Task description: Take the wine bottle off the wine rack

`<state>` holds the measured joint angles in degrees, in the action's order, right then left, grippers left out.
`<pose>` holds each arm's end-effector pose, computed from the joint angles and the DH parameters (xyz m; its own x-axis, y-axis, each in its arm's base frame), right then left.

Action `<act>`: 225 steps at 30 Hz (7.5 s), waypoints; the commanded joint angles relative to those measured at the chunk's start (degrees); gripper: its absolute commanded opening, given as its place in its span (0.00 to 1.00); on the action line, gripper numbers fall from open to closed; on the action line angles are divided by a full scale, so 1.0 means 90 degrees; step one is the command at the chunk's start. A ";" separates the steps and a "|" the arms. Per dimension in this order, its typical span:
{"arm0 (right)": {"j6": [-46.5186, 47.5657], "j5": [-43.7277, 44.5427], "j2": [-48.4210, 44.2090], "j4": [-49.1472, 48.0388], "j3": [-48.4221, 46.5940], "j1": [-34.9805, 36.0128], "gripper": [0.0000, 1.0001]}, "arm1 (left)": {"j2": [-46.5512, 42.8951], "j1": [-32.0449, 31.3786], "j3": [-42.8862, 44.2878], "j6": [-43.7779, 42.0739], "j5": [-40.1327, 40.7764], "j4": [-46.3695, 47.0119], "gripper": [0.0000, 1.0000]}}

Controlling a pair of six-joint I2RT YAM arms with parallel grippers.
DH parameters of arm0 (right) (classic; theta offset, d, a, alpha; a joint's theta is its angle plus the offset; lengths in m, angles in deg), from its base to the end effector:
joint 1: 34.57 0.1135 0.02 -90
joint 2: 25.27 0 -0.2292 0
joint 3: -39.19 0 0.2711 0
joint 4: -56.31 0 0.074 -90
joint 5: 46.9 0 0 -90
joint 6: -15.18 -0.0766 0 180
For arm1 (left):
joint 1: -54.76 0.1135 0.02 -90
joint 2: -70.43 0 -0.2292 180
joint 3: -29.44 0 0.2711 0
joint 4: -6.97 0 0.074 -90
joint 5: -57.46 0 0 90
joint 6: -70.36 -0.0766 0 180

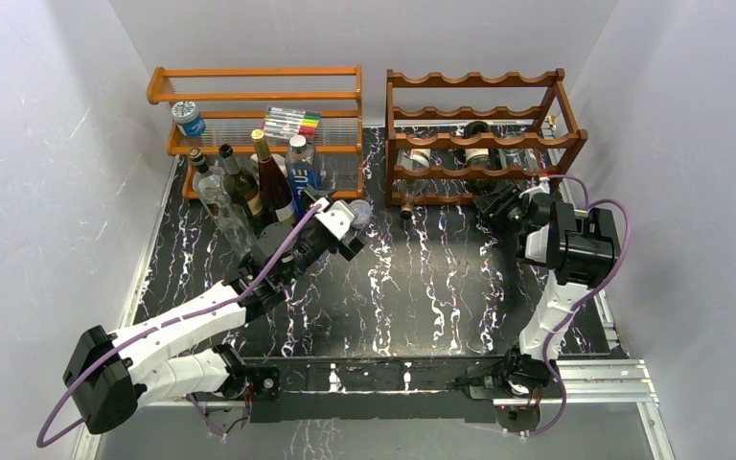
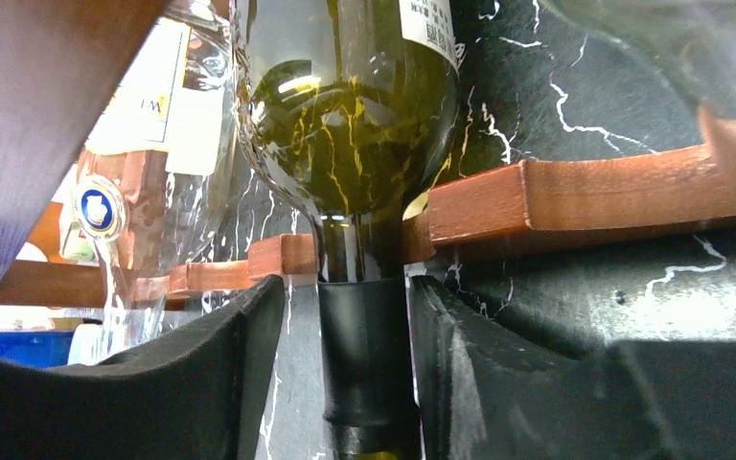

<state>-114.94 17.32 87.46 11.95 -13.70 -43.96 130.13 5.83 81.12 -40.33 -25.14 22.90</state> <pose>0.3829 -0.0295 0.0523 -0.3732 0.6498 -0.6622 -0.0342 0.7036 0.7098 0.2186 -0.2358 0.2942 0.3191 0.1671 -0.9329 0.5891 0.7361 0.3334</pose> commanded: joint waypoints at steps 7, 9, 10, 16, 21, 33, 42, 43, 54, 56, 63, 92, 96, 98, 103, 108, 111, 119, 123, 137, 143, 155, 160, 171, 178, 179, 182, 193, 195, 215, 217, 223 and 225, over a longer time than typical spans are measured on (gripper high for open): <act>-0.0020 -0.0461 -0.0001 -0.0473 -0.0145 -0.0032 0.33 | -0.0054 -0.0022 -0.0046 -0.0183 0.0065 0.0270 0.98; -0.0019 -0.0502 -0.0158 -0.0497 -0.0069 -0.0022 0.29 | -0.0024 -0.0018 -0.0038 -0.0196 0.0057 0.0251 0.98; -0.0008 -0.0513 -0.0249 -0.0513 -0.0022 -0.0028 0.27 | -0.0015 -0.0022 -0.0028 -0.0193 0.0049 0.0235 0.98; 0.0338 -0.0544 -0.0822 -0.0451 0.0315 -0.0021 0.18 | -0.0007 -0.0017 -0.0062 -0.0202 0.0042 0.0261 0.98; 0.0689 -0.0619 -0.1361 -0.0345 0.0593 -0.0022 0.12 | 0.0134 -0.0027 -0.0088 -0.0195 0.0018 0.0299 0.98; 0.0688 -0.0653 -0.2095 -0.0858 0.1549 -0.0026 0.00 | 0.0317 -0.0031 -0.0104 -0.0232 -0.0064 0.0284 0.98; 0.0585 -0.0699 -0.2660 -0.0673 0.2175 -0.0026 0.00 | 0.0304 -0.0071 -0.0087 -0.0267 -0.0062 0.0241 0.98; 0.0573 -0.0705 -0.2747 -0.0629 0.2311 -0.0024 0.00 | 0.0288 -0.0080 -0.0090 -0.0272 -0.0062 0.0239 0.98; 0.0721 -0.0654 -0.2814 0.0135 0.1955 -0.0022 0.00 | 0.0460 -0.0100 0.0063 -0.0170 -0.0600 0.0065 0.98; 0.0706 -0.0656 -0.2751 0.0256 0.1831 -0.0027 0.00 | 0.0729 -0.0110 0.0202 -0.0034 -0.0803 0.0002 0.98; 0.0783 -0.0611 -0.2807 0.0869 0.1394 -0.0024 0.00 | 0.1637 -0.0139 0.1381 0.0582 -0.0895 -0.0466 0.91; 0.0816 -0.0159 -0.4122 0.3271 0.1388 -0.0026 0.00 | 0.6543 -0.0327 0.6679 0.0468 0.0477 -0.0606 0.71; 0.1008 0.0103 -0.4809 0.4321 0.1315 -0.0024 0.00 | 0.6786 -0.0283 0.6999 0.0363 0.0532 -0.0727 0.71; 0.1057 0.0178 -0.5137 0.4827 0.1288 -0.0026 0.00 | 0.6830 -0.0263 0.7028 0.0320 0.0517 -0.0700 0.72; 0.1109 0.0323 -0.6014 0.6538 0.1026 -0.0022 0.00 | 0.6968 -0.0226 0.7232 0.0294 0.0403 -0.0892 0.73; 0.0933 0.0396 -0.6981 0.7747 0.0867 -0.0022 0.00 | 0.7068 -0.0207 0.7340 0.0287 0.0384 -0.0891 0.73; 0.0984 0.0317 -0.7347 0.8263 0.0753 -0.0022 0.00 | 0.7058 -0.0202 0.7325 0.0320 0.0316 -0.0909 0.73; 0.1306 0.0203 -0.7979 0.9526 0.0248 -0.0022 0.00 | 0.6716 -0.0201 0.6937 0.0489 0.0072 -0.0825 0.73; 0.1413 0.0157 -0.8158 1.0186 -0.0057 -0.0025 0.00 | 0.6606 -0.0200 0.6872 0.0492 0.0013 -0.0872 0.73; 0.1673 -0.0144 -0.7997 1.1375 -0.0832 0.0136 0.00 | 0.5760 -0.0207 0.6588 0.1057 -0.1092 -0.1538 0.82; 0.2273 -0.0281 -0.7196 1.2064 -0.1814 0.0625 0.00 | 0.4165 -0.0210 0.4977 0.1059 -0.3378 -0.1577 0.98; 0.3058 -0.0691 -0.5480 1.2871 -0.3162 0.2446 0.00 | 0.3209 -0.1146 0.3047 -0.1362 -0.3463 -0.1835 0.98; 0.3181 -0.0537 -0.5153 1.3069 -0.3425 0.3056 0.00 | 0.3248 -0.1258 0.2789 -0.1731 -0.2926 -0.1719 0.98; 0.3223 -0.0422 -0.5034 1.3134 -0.3622 0.3418 0.00 | 0.3630 -0.1278 0.3042 -0.2108 -0.2514 -0.2863 0.98; 0.3274 -0.0528 -0.4980 1.3112 -0.3755 0.3532 0.00 | 0.3919 -0.1273 0.3312 -0.2033 -0.2535 -0.3097 0.78; 0.3294 -0.0559 -0.4983 1.3113 -0.3779 0.3542 0.00 | 0.3933 -0.1274 0.3334 -0.1985 -0.2481 -0.3110 0.69; 0.3384 -0.0630 -0.5012 1.3108 -0.3808 0.3539 0.08 | 0.3819 -0.1281 0.3207 -0.1874 -0.2200 -0.3008 0.48; 0.3387 -0.0191 -0.5078 1.2592 -0.4064 0.3543 0.80 | 0.2522 -0.1275 0.1757 -0.0749 -0.1357 -0.1711 0.23; 0.3362 -0.0061 -0.5052 1.2449 -0.4201 0.3539 0.89 | 0.2284 -0.1273 0.1526 -0.0419 -0.1256 -0.1577 0.22; 0.2402 0.0908 -0.5681 1.0209 -0.4359 0.3537 0.98 | -0.0722 0.0338 0.0047 0.1758 0.0800 -0.1436 0.18; 0.2412 0.0915 -0.5715 1.0207 -0.4266 0.3543 0.98 | -0.0797 0.0686 0.0047 0.1866 0.0917 -0.1540 0.18; 0.2393 0.1021 -0.5831 1.0209 -0.4055 0.3542 0.98 | -0.1008 0.1669 -0.0200 0.2436 0.1023 -0.1174 0.19; 0.2388 0.1038 -0.5853 1.0218 -0.4019 0.3543 0.98 | -0.0962 0.1923 -0.0244 0.2638 0.1132 -0.1032 0.19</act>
<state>-92.91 25.69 36.57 106.75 -50.02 -12.07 123.51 19.51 78.56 -21.05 -17.82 5.78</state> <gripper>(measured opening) 0.981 0.738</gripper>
